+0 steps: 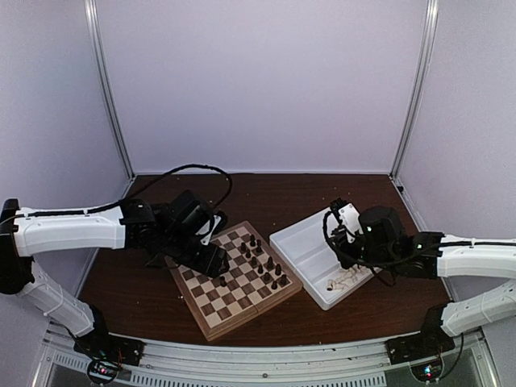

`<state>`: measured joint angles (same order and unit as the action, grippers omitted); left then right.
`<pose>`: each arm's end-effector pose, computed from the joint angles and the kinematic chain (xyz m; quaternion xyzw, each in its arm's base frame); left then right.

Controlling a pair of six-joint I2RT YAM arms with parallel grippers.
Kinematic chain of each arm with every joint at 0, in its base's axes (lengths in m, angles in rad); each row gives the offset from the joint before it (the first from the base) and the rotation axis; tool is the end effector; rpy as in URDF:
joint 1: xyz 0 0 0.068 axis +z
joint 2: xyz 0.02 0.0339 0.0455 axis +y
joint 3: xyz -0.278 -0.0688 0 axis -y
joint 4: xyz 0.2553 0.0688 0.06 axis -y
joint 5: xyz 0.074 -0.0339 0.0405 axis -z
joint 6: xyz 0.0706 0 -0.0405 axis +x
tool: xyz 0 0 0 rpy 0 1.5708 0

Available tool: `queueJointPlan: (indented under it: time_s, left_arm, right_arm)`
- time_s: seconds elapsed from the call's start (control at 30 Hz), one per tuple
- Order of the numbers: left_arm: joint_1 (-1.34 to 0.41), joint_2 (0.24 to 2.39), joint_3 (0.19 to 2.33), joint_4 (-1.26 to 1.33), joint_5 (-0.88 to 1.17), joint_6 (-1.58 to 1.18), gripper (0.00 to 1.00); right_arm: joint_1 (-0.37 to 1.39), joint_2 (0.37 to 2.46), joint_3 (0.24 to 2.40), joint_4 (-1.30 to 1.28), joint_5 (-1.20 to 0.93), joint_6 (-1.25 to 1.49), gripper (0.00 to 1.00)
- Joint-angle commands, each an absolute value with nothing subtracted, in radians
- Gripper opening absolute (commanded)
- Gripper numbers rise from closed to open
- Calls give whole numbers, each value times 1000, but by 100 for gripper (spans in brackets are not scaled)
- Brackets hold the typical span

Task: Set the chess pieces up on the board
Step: Place the chess piece on the chessboard, then pick up the chess piece from the chessboard.

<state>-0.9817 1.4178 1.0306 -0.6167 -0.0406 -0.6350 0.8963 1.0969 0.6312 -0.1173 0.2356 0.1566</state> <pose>0.1770 -0.2597 0.2255 0.1600 0.9465 -0.1887 0.2072 0.1798 0.1985 0.2213 -0.2641 0.8354 0.1471 0.4590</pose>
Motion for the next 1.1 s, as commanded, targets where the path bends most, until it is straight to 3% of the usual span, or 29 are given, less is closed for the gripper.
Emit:
queueJointPlan:
  time_s: [0.0,0.83,0.9,1.07]
  left_arm:
    - [-983,1452,1090,-726,-49,-656,60]
    - [-983,1633,1178,-748,-32,-650,45]
    - [-983,1644,1182,-749,-29,-650,39]
    - [-983,1675,1194,-765,-32,-652,36]
  right_arm:
    - [891,1072,611,-120,244,111,30]
    - [880,990,468,-3,296,52,32]
    - [879,979,457,10,299,52,34]
    - [876,958,440,39,301,52,36]
